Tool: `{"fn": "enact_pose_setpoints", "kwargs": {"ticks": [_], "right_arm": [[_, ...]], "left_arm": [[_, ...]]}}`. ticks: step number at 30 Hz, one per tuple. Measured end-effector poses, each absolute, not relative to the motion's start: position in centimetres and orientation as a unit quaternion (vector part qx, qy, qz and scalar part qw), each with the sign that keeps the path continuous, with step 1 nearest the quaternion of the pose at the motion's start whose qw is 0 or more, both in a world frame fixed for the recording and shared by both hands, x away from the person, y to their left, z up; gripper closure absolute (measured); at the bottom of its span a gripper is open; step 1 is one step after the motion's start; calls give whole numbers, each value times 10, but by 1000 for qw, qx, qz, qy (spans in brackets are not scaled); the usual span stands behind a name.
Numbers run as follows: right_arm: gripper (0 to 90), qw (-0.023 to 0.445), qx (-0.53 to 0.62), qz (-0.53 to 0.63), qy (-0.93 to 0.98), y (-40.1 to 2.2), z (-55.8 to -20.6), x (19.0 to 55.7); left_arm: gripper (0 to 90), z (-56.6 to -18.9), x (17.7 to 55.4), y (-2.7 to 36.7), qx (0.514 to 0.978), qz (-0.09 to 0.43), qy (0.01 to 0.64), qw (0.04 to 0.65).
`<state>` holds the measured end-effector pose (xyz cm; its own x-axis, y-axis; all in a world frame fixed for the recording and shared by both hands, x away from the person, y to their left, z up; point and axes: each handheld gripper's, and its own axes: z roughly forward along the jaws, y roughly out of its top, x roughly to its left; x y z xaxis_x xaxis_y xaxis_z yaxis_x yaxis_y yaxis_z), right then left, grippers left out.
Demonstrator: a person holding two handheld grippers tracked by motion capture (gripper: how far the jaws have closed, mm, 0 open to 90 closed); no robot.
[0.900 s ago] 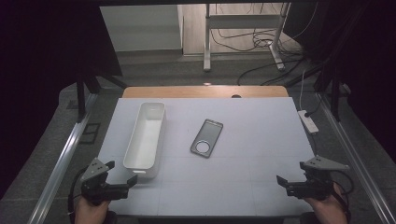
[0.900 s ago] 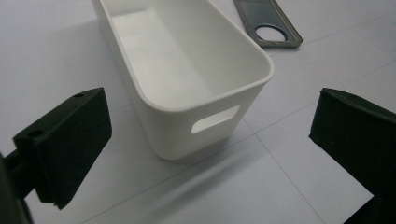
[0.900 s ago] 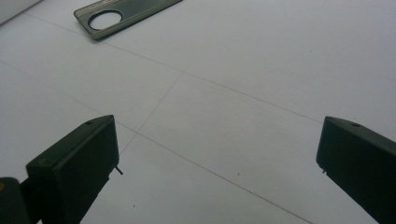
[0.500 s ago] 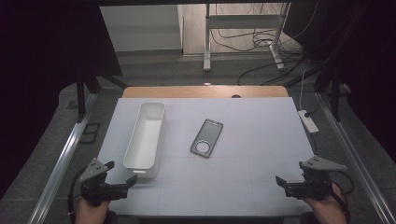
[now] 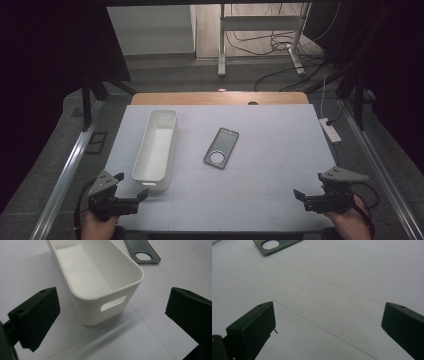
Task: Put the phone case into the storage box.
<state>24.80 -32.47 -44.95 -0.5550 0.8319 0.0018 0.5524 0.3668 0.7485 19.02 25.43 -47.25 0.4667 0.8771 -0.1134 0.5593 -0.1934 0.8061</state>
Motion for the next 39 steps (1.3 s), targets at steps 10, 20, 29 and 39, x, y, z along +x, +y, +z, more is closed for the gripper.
{"fn": "enact_pose_setpoints", "kwargs": {"ticks": [10,20,29,39], "right_arm": [[0,192,415,370,809,-317,-447,257],[0,192,392,378,816,-309,-442,270],[0,175,393,384,817,-301,-442,279],[0,168,377,380,828,-291,-440,292]], "left_arm": [[3,-472,190,254,752,191,475,416],[3,-472,191,254,749,191,479,417],[3,-472,190,253,751,194,476,415],[3,-472,189,252,751,202,475,412]]}}
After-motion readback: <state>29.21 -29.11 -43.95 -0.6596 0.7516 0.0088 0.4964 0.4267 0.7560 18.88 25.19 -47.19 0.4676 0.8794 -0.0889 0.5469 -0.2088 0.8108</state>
